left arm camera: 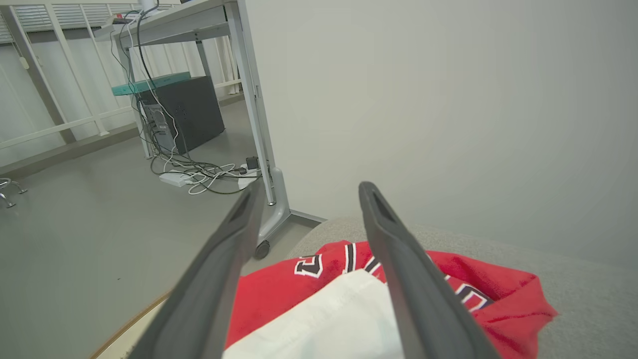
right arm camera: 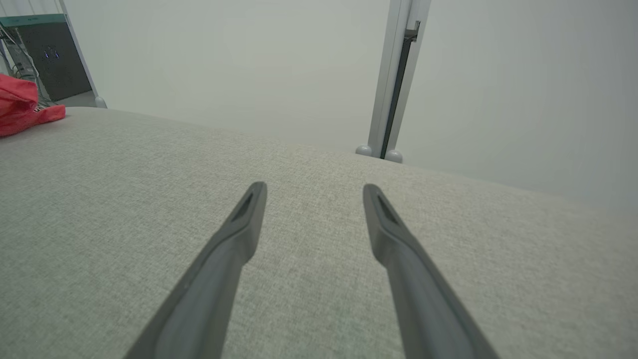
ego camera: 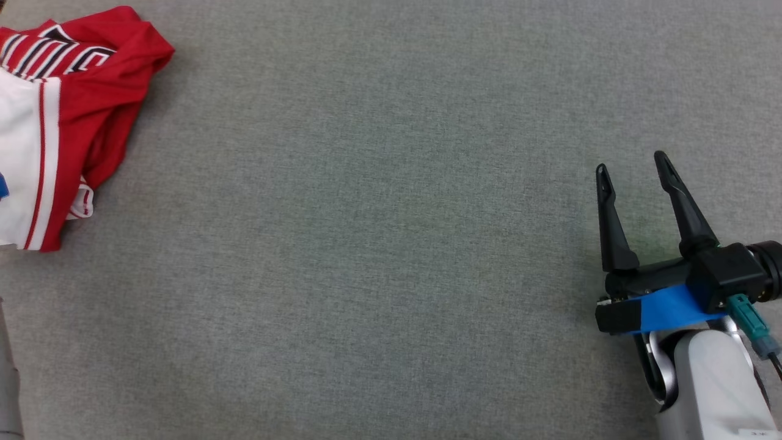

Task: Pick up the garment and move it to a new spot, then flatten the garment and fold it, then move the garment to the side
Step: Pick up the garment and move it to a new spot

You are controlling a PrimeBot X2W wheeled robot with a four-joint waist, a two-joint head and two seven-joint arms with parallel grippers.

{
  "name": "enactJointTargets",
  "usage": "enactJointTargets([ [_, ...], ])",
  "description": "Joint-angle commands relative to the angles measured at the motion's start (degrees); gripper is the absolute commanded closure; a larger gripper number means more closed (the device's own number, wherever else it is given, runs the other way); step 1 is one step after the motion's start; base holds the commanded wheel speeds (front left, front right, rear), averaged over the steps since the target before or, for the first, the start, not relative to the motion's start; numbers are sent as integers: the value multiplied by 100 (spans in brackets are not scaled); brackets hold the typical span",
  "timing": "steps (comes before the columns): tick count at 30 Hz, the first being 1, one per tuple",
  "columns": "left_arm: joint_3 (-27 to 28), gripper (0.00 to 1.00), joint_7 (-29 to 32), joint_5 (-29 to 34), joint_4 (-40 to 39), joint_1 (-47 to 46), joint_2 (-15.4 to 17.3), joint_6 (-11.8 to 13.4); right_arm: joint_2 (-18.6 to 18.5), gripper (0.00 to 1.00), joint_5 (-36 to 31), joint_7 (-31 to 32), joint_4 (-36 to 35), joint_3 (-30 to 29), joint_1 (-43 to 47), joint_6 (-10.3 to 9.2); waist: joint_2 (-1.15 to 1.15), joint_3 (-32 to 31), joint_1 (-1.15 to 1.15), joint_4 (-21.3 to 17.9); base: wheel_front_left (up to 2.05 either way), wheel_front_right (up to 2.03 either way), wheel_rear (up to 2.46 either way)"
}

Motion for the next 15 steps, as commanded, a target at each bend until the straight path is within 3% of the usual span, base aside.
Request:
enactJointTargets([
  [1, -39, 0, 85, -44, 286, -186, 108, -53, -29, 0, -31, -22, -116, 33, -33, 1, -1, 51, -2, -72, 0, 0, 0],
  [5, -266, 0, 468, -19, 1100, -484, 275, -163, -29, 0, -76, -18, -326, 70, -8, 1, -1, 179, -2, -187, 0, 0, 0],
  [15, -816, 0, 1635, -332, 2583, -890, 271, -267, -29, 0, -126, 53, -530, 104, 23, 1, -1, 212, -2, -216, 0, 0, 0],
])
